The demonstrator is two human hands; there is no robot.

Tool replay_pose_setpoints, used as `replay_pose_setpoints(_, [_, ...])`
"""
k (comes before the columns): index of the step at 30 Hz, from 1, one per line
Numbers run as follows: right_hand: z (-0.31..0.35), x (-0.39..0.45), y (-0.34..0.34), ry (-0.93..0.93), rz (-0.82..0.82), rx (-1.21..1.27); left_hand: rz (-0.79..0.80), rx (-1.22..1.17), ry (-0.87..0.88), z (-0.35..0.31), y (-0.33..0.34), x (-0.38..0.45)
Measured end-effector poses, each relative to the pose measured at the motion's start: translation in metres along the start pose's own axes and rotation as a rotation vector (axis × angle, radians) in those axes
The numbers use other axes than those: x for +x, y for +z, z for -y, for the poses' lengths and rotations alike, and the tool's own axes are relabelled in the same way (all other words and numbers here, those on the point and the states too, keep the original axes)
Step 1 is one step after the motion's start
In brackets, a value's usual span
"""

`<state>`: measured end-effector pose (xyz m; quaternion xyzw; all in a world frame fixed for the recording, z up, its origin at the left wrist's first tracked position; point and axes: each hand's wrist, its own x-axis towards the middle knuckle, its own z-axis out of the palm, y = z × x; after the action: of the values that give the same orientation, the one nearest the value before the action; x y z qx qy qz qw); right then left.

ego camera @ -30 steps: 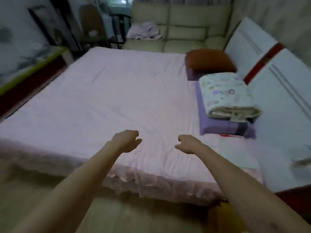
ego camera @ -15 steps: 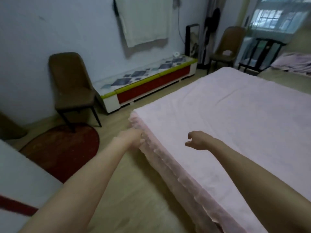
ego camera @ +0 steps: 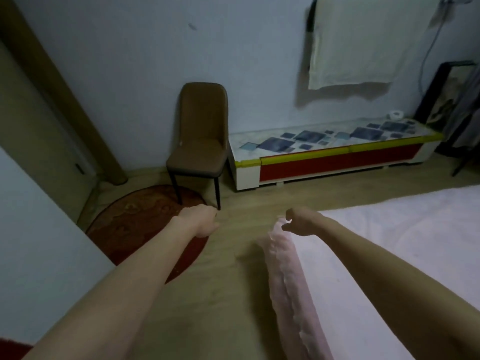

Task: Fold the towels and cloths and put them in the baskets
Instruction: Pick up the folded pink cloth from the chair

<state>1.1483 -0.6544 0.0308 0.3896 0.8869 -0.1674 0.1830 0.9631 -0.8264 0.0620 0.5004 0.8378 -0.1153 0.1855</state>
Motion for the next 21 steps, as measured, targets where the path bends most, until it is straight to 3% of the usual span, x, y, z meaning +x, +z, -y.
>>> replay_pose_setpoints(5, [0.013,0.139,-0.051,-0.039,-0.010,-0.045,0.000,-0.013,-0.017,0.043,-0.048,0.126])
replay_pose_setpoints(12, [0.001,0.308,-0.133,0.067,-0.050,0.036,0.050,0.111,0.124,0.078,-0.141,0.338])
replay_pose_setpoints(21, [-0.121,0.466,-0.225,0.335,-0.090,0.184,0.019,0.255,0.404,-0.017,-0.248,0.600])
